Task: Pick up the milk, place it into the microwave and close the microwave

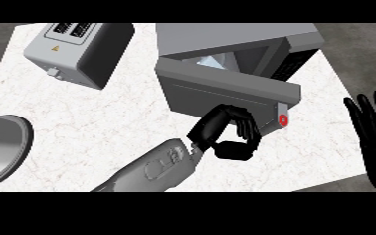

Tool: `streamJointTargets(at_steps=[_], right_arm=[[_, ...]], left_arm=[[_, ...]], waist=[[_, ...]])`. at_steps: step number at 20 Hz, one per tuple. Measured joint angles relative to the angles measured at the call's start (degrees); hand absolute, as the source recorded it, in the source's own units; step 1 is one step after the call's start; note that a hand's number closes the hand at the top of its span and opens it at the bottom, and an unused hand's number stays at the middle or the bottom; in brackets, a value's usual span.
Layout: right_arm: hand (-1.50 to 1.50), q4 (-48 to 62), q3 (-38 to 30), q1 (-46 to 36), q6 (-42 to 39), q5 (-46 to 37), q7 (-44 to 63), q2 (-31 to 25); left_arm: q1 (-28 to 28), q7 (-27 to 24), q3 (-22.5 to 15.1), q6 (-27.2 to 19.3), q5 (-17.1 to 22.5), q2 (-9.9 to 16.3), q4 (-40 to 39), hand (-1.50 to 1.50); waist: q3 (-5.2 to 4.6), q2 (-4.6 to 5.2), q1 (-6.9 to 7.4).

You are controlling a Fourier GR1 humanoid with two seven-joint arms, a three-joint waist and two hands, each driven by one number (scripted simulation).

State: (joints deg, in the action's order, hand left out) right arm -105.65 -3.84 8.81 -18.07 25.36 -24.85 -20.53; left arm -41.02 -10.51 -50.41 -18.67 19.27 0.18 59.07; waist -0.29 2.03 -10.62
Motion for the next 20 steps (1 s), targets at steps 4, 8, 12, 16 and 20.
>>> streamJointTargets(at_steps=[4, 8, 12, 16, 20], right_arm=[[-1.5, -1.77, 0.19, -1.41, -1.33, 1.29, 1.21, -1.31], [-1.5, -3.73, 0.05, -2.74, -1.75, 2.67, 2.54, -2.26], [-1.5, -4.78, -0.23, -3.85, -2.25, 4.34, 4.02, -3.27], [-1.5, -5.52, -0.32, -4.68, -3.1, 6.02, 5.55, -4.5], [-1.5, -6.28, -0.56, -5.6, -3.72, 7.6, 6.83, -5.6]], left_arm=[[-3.98, -1.95, 1.09, -1.36, 4.29, -0.1, -1.78, 1.5], [-8.12, -2.84, 2.32, -2.46, 7.69, -0.18, -4.13, 1.5], [-11.93, -3.92, 3.48, -3.3, 10.14, -0.1, -6.9, 1.5], [-14.48, -4.45, 4.44, -4.51, 12.36, 0.6, -9.81, 1.5], [-15.46, -5.12, 4.63, -5.74, 14.3, 1.07, -11.05, 1.5]], waist=[[0.01, 0.52, -2.34], [0.03, 0.92, -4.66], [0.1, 1.49, -6.43], [0.14, 2.04, -8.15], [0.15, 2.2, -9.48]])
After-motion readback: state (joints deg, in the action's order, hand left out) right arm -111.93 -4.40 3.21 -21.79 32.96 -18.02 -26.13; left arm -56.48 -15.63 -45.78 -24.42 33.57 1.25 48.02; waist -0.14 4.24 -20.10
